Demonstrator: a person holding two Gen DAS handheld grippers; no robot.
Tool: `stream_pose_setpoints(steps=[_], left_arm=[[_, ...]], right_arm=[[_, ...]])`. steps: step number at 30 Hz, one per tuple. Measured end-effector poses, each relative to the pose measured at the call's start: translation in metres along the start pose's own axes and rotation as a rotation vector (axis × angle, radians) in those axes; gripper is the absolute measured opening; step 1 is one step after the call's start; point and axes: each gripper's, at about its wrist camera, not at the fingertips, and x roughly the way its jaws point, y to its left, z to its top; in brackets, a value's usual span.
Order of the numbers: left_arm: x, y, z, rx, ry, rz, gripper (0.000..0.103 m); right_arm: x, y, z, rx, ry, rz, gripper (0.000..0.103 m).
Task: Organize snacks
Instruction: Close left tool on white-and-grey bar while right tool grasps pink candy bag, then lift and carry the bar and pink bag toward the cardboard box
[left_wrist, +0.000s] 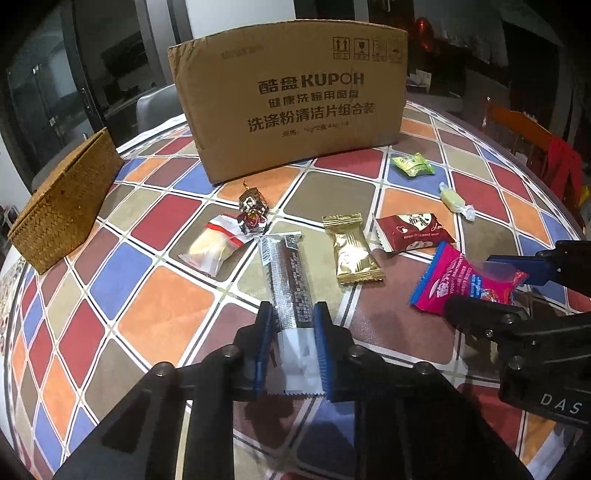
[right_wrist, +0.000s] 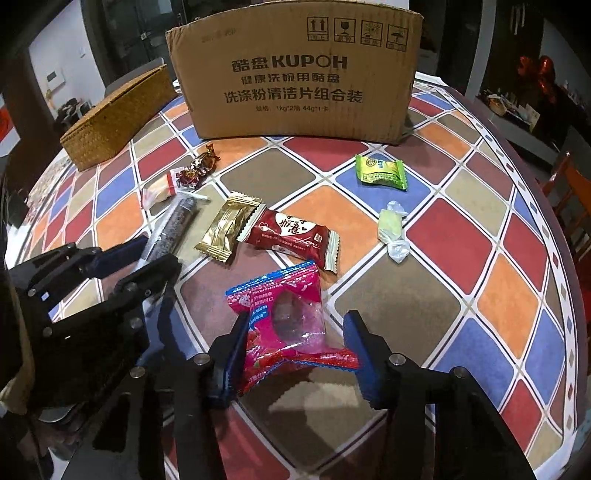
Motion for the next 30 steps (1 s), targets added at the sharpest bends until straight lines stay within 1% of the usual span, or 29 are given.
stream_pose_setpoints(steps=[15, 30], left_arm=[[-0.017, -0.001, 0.0, -0.009, -0.013, 0.014, 0.02], [-0.051, -0.005, 0.017, -0.02, -0.052, 0.029, 0.02]], right_arm=[[-0.016, -0.002, 0.001, 0.006, -0.04, 0.006, 0.05], [-0.053, -0.008, 0.012, 0.02, -0.117, 0.014, 0.05]])
